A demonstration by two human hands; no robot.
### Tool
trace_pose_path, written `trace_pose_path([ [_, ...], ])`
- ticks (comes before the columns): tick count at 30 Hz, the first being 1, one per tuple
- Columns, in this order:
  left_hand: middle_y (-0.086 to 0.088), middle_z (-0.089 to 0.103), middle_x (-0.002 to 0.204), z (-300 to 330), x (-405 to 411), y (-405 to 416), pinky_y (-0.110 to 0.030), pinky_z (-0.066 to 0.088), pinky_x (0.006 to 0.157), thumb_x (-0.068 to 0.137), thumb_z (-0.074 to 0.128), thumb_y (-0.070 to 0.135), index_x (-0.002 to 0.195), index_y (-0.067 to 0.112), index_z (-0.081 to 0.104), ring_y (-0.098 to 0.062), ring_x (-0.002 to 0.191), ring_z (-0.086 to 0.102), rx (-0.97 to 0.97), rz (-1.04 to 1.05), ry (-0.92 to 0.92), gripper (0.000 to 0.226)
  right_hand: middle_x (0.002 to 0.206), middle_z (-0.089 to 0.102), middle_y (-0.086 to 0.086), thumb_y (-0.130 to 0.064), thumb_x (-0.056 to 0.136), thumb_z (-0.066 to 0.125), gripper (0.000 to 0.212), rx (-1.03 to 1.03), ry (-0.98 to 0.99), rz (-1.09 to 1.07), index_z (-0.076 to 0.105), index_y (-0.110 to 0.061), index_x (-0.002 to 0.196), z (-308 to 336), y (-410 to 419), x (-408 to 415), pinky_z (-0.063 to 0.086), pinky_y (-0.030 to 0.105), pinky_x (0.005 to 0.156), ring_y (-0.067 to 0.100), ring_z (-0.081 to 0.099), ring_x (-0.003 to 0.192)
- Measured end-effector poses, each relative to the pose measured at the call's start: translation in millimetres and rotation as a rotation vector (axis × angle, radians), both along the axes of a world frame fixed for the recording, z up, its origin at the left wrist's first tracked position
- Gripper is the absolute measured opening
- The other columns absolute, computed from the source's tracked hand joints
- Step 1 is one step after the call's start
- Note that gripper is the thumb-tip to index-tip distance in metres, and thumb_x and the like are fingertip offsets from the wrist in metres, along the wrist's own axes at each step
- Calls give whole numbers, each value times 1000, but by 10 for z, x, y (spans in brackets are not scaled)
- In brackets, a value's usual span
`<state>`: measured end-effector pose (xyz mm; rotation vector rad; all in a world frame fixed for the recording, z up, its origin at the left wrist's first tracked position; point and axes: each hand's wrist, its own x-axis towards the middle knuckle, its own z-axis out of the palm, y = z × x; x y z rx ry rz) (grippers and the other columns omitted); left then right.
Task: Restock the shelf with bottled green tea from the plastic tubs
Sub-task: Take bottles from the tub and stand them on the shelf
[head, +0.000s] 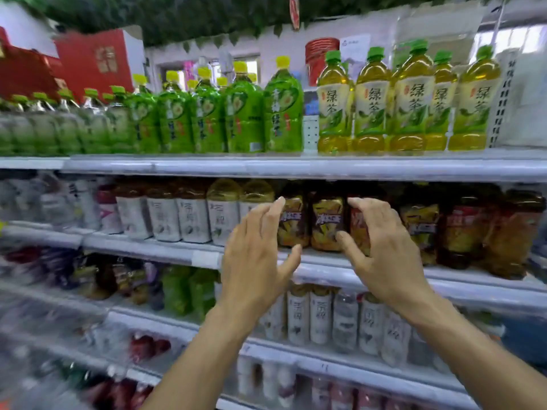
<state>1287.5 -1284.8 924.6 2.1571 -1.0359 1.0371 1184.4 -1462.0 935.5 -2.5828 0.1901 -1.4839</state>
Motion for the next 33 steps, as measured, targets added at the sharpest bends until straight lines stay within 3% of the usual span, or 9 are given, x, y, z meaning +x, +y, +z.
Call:
trace_pose_path([
  [5,-7,45,144,-455,229,1578,-42,50,96,91,51,53,152,20,29,-28,126,50,145,153,104,72,130,56,13,-34,90,61,53,-3,155,102,50,-10,136,-553,1387,407,53,49,86,35,55,116],
  [8,-5,37,150,-755,312,2496,-45,50,97,93,51,54,155,22,25,-29,130,45,200,232,230,74,131,55,12,-41,92,53,54,46,224,189,48,-11,137,-830,2221,683,50,46,91,34,53,119],
  [13,-5,33,152,-1068,548,3818,-47,43,104,95,56,47,155,22,26,-29,135,41,200,327,412,72,133,52,12,-31,92,65,54,131,349,307,48,-11,139,-1154,3444,1185,49,45,87,34,51,119],
  [17,-4,34,148,-1240,835,4714,-44,47,96,99,57,43,156,23,25,-28,127,45,161,413,540,69,139,46,10,-37,94,61,55,123,477,391,46,-13,141,-1265,4225,1685,44,41,91,30,47,124],
  [21,-4,41,146,-1450,1207,5511,-40,43,98,99,54,44,154,22,32,-26,131,44,171,537,632,63,139,47,7,-47,96,53,59,40,627,445,39,-18,146,-1444,4872,2254,46,43,91,29,48,126],
  [27,-3,44,145,-1707,2233,6434,-40,40,98,99,53,45,151,25,37,-26,135,41,215,646,718,58,142,44,2,-49,96,51,58,-39,789,479,34,-24,145,-1836,5693,3363,45,40,85,25,49,123],
  [33,-3,43,147,-2008,3640,7292,-40,45,98,98,55,46,152,24,37,-24,137,42,231,651,866,61,148,41,4,-47,95,52,57,-12,938,500,35,-25,145,-2161,6486,4873,46,43,96,27,45,131],
])
